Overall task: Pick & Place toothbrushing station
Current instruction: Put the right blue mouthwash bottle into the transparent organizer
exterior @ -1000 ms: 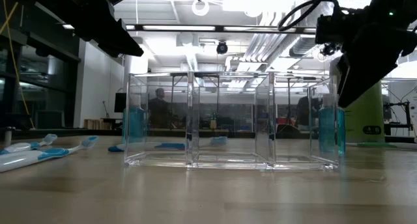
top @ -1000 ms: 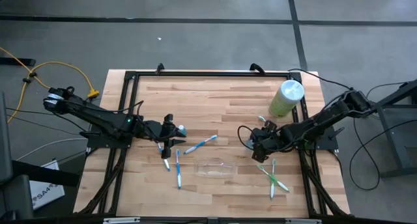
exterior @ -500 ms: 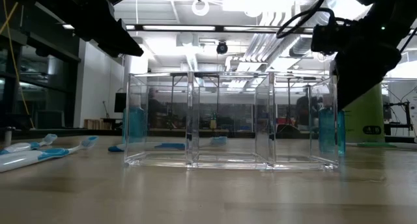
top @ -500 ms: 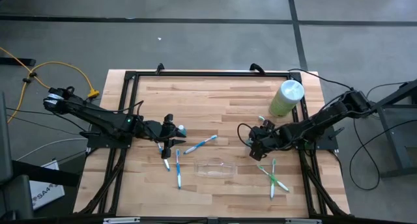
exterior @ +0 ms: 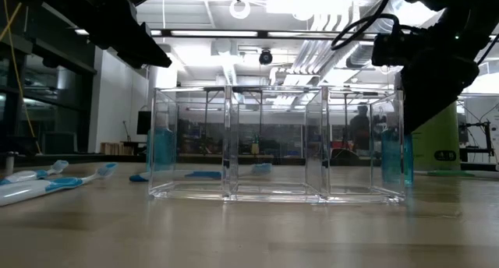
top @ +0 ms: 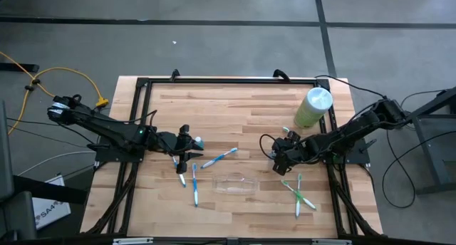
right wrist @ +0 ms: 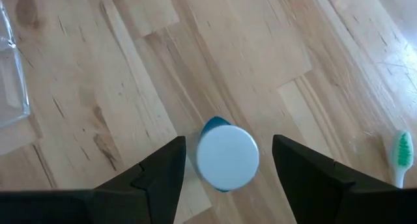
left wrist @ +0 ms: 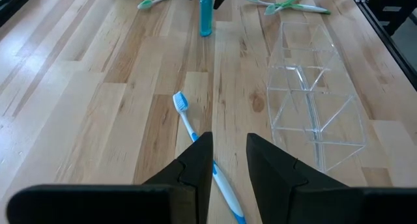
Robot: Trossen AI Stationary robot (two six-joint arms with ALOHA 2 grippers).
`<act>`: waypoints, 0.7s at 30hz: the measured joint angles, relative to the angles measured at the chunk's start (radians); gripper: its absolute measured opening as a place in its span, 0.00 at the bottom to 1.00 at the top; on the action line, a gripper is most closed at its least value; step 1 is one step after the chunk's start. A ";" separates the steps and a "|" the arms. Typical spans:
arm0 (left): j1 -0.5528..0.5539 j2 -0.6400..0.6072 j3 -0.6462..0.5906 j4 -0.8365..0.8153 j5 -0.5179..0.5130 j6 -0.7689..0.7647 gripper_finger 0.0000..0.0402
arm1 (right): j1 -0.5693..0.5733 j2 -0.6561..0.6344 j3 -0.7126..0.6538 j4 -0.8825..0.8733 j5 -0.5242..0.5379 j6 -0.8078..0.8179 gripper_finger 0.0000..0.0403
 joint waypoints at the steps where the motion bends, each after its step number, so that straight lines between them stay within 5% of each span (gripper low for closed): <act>1: 0.000 0.000 0.000 0.000 0.000 0.000 0.22 | 0.000 0.000 0.000 0.000 -0.003 0.000 0.54; 21: 0.000 0.000 0.000 0.000 -0.001 0.000 0.22 | 0.000 0.000 0.000 0.029 -0.018 0.000 0.24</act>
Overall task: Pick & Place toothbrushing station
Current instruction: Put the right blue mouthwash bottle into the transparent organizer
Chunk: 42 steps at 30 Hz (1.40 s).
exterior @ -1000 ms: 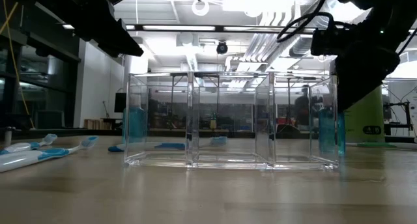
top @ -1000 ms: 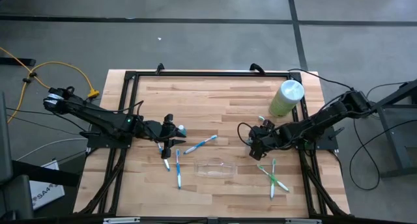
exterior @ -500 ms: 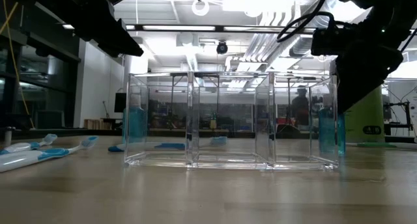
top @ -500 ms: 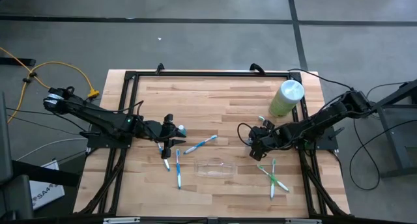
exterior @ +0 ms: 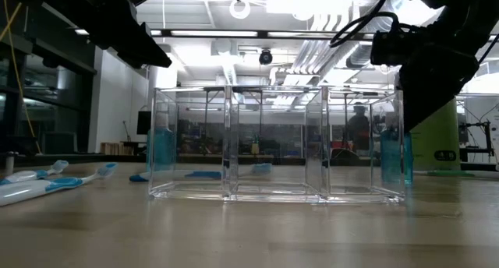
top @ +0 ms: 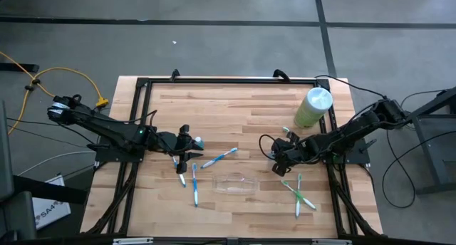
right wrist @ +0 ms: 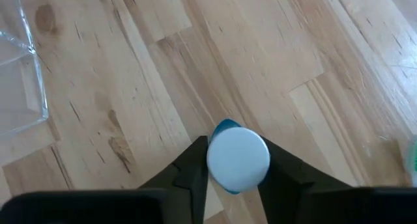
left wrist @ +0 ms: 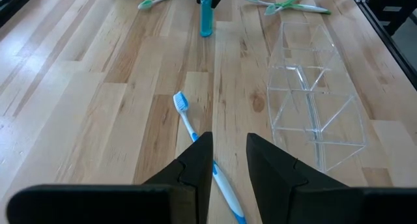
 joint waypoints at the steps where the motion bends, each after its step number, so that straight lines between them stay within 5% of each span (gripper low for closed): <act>1: 0.000 0.000 0.000 0.000 0.000 0.000 0.22 | 0.000 0.000 0.000 0.000 0.000 0.000 0.24; 28: 0.000 0.000 0.000 0.000 0.000 -0.012 0.22 | -0.001 -0.043 0.001 0.020 -0.029 -0.045 0.22; 42: 0.000 0.000 0.000 0.001 0.000 -0.012 0.22 | -0.074 -0.075 0.200 -0.020 -0.136 -0.247 0.22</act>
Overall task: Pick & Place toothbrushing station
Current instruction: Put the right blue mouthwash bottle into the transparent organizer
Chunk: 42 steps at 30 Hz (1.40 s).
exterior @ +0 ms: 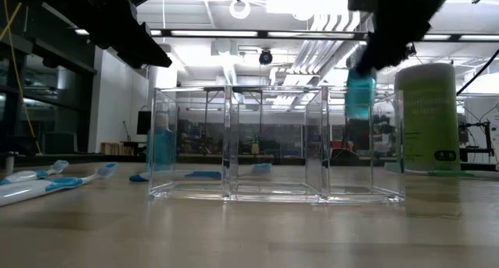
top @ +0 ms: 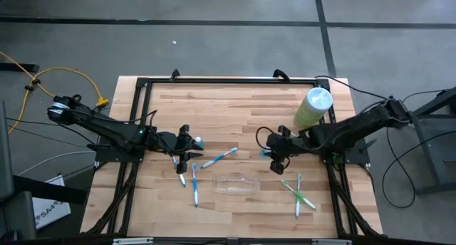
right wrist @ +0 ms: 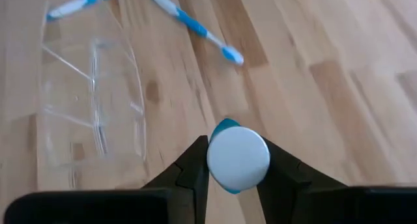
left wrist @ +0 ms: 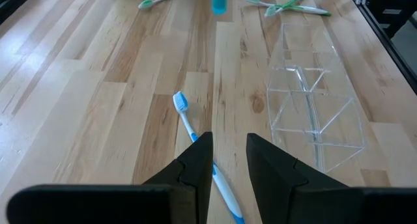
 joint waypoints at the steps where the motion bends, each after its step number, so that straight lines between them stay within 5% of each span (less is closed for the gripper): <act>1: 0.000 0.000 0.000 0.000 0.000 0.000 0.22 | -0.004 0.000 0.015 -0.001 -0.001 -0.018 0.22; 10: 0.000 0.000 0.000 0.000 0.000 0.000 0.22 | -0.002 0.043 0.138 -0.003 -0.064 -0.110 0.22; 26: 0.000 0.000 0.000 0.000 0.000 0.000 0.22 | 0.065 0.331 0.459 -0.076 -0.129 -0.236 0.22; 42: 0.000 0.000 0.000 -0.001 0.000 -0.012 0.22 | 0.076 0.425 0.514 -0.042 -0.160 -0.252 0.22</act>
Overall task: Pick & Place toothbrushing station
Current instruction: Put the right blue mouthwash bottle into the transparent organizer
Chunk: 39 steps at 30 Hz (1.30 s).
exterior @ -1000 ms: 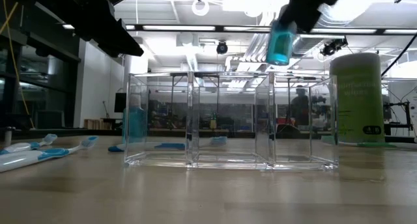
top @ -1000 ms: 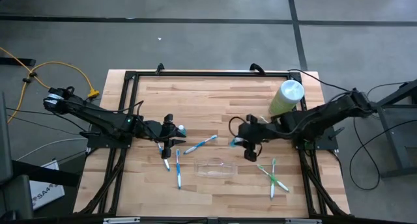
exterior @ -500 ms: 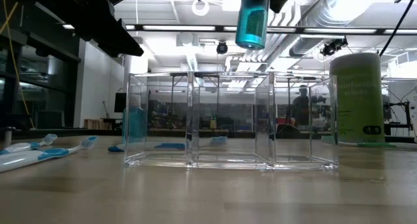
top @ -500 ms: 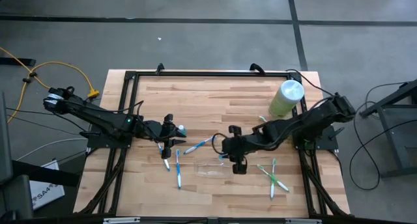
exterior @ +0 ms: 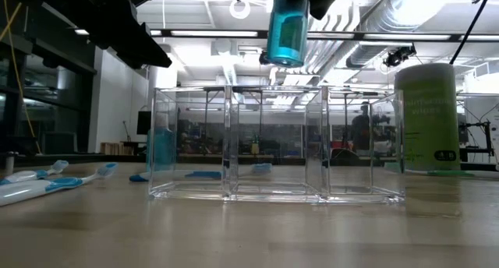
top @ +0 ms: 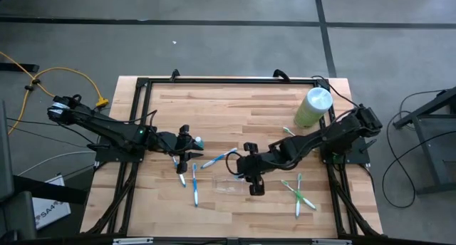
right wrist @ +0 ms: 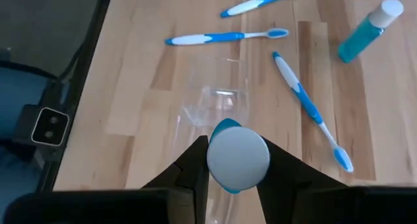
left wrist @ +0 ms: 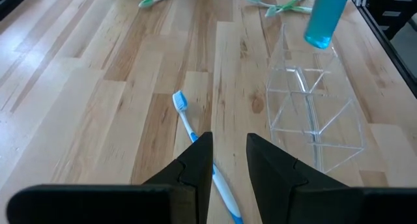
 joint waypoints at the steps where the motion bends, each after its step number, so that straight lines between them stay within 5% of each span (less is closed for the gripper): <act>1: 0.000 0.000 0.000 0.000 0.000 0.000 0.22 | 0.000 0.000 0.000 0.005 0.000 -0.003 0.22; 39: 0.000 0.000 0.001 0.003 0.000 -0.003 0.22 | 0.004 0.140 0.001 0.082 -0.045 -0.129 0.22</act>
